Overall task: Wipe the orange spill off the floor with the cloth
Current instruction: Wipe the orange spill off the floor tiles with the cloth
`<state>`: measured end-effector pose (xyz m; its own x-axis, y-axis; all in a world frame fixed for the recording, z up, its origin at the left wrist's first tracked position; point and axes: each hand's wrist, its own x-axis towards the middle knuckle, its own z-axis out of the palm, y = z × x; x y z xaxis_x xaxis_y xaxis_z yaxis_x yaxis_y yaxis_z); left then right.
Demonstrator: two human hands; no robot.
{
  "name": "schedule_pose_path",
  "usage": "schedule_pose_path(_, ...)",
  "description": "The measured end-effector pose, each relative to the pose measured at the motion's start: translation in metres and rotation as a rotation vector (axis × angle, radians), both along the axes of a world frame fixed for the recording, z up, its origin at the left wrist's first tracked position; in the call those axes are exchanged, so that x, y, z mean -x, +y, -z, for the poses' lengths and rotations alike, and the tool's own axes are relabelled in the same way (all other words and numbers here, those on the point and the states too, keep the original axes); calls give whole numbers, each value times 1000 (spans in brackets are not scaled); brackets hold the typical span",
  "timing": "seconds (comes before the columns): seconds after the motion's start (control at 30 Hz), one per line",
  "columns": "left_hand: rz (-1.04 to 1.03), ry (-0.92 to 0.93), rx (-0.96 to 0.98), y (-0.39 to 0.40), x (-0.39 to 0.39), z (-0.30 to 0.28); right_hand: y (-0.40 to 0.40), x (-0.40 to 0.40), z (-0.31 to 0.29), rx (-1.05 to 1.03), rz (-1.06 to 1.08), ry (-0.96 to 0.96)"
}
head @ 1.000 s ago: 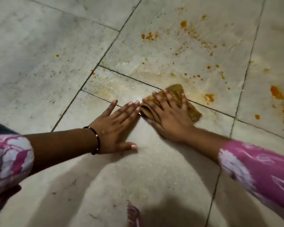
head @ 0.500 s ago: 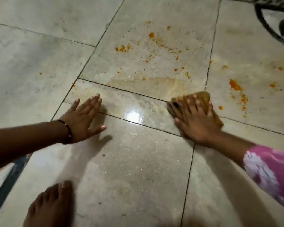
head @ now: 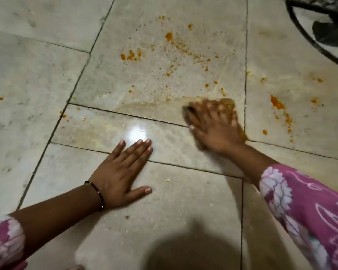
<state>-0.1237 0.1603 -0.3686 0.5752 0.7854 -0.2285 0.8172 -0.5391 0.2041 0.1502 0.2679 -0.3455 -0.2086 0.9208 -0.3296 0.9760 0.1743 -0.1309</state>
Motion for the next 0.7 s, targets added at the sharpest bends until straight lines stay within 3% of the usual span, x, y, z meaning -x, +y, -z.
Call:
schedule_pose_path(0.07,1,-47,-22,-1,-1,3,6,-24,0,-84,255,6)
schedule_pose_path(0.23,-11,-101,-12,-1,2,5,-73,-17,1,-161,594,-105)
schedule_pose_path(0.4,21,-121,-17,1,3,11,-69,11,8,-79,684,-124)
schedule_pose_path(0.5,28,-203,-31,2,9,9,-35,35,6,-56,582,-83)
schedule_pose_path(0.57,-44,-313,-54,9,22,-1,-36,71,5,-68,379,-78)
schedule_pose_path(0.7,-495,-423,-199,25,90,-18,-105,156,5,-152,-47,5)
